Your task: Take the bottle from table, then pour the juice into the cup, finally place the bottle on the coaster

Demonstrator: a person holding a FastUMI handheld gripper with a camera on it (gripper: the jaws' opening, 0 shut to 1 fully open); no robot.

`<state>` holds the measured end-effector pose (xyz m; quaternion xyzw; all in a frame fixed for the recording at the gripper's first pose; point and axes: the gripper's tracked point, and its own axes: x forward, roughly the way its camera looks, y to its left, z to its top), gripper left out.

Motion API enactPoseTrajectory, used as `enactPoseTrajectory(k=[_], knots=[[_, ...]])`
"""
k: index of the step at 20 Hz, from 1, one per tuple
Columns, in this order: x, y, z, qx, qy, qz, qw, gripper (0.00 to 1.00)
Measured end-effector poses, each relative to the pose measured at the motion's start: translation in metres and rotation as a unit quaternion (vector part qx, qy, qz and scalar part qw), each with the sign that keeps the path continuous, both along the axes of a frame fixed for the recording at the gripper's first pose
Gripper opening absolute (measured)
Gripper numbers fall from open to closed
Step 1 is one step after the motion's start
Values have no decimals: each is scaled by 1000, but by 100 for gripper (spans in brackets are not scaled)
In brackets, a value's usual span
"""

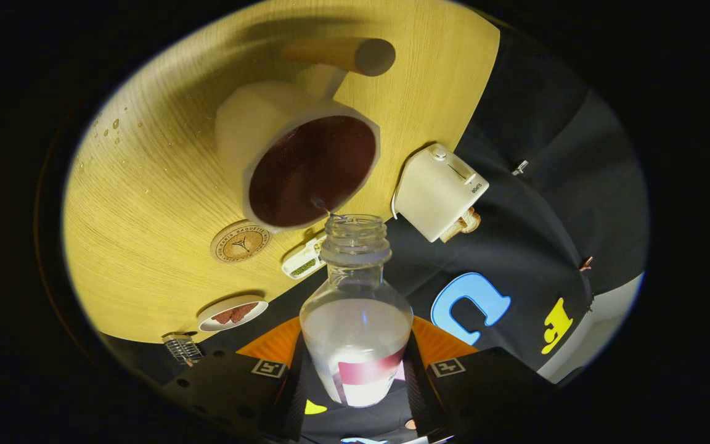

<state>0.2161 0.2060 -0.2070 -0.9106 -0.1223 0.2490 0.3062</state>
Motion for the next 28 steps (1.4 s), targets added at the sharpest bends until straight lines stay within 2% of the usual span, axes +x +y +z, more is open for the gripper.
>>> enactPoseTrajectory(k=[8,16,21,25,28], knots=[[-1,-4,5,5,-3,-14,1000,69],[-19,-20,-3,52,14,-48,997,69],[-10,-34,-5,105,23,-72,992,69],[-7,-38,1,199,57,-113,972,69],[-7,-45,14,290,84,-155,941,69]])
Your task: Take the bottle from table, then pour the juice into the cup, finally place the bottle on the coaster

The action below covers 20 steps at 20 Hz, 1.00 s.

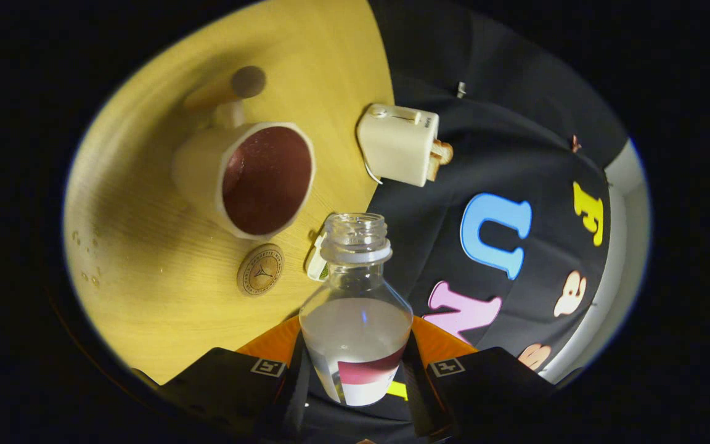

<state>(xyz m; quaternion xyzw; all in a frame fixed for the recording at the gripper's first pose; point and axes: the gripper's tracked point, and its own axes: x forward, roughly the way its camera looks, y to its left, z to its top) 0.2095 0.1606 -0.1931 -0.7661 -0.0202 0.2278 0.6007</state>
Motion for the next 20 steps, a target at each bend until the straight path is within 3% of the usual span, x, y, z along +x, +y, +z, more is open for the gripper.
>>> enactPoseTrajectory(k=[3,6,10,15,17,20], knots=[[-1,-9,24,101,23,-42,994,69],[9,-24,52,152,16,-60,986,70],[21,-57,70,245,50,-127,960,70],[42,-84,79,361,80,-187,910,70],[50,-90,78,415,99,-202,882,70],[57,-93,65,499,135,-217,828,70]])
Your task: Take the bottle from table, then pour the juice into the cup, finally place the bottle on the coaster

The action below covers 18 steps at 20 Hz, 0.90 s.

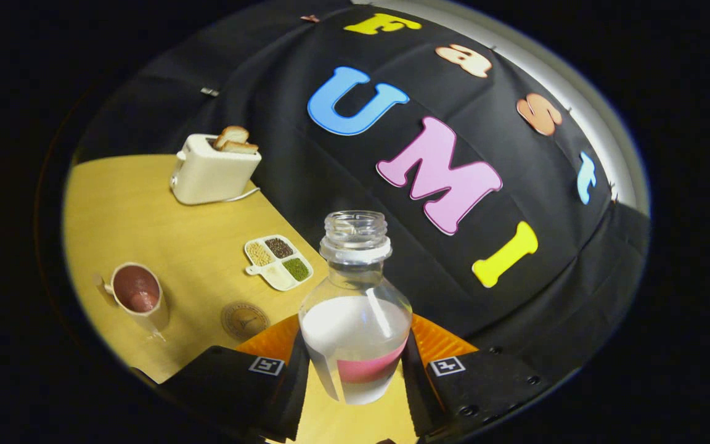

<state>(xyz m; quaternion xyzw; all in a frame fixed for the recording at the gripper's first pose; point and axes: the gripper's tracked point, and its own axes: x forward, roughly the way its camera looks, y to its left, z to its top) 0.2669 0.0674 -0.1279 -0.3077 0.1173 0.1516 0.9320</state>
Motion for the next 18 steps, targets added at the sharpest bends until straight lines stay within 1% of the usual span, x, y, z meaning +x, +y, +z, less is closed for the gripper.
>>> enactPoseTrajectory(k=[2,5,7,9,13,18], knots=[[6,-3,-4,43,3,-16,999,70],[14,2,-22,101,21,-19,994,70],[18,9,-27,138,26,-34,990,70],[27,15,-44,173,32,-43,983,71],[46,40,-65,224,40,-34,973,71],[68,66,-74,256,28,-11,966,71]])
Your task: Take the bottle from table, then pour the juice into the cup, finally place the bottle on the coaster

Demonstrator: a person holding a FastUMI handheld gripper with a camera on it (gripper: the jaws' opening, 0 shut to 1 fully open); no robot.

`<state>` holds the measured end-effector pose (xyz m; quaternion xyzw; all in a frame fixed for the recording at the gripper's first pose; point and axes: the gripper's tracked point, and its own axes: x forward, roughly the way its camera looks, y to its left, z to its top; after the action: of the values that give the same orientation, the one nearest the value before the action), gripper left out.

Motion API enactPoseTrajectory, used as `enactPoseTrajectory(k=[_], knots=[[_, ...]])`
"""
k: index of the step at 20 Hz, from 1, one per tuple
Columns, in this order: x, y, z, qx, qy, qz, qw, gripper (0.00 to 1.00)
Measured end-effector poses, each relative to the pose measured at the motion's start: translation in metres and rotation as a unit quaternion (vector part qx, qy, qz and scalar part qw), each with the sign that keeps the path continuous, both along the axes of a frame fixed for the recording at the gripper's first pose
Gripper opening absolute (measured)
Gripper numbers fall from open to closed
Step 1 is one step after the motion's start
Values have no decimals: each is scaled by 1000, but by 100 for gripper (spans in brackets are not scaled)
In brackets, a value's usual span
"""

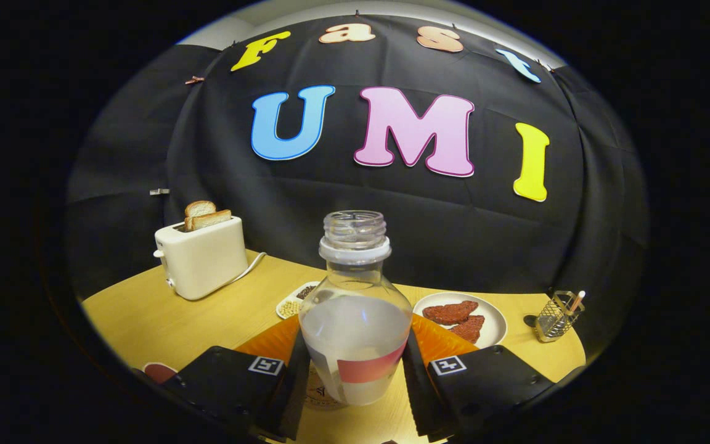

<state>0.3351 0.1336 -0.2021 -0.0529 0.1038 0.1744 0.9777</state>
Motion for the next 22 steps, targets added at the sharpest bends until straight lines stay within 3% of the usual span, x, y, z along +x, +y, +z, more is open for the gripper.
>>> enactPoseTrajectory(k=[10,22], knots=[[8,14,-48,26,14,2,1000,74],[3,19,-62,37,35,6,999,78]])
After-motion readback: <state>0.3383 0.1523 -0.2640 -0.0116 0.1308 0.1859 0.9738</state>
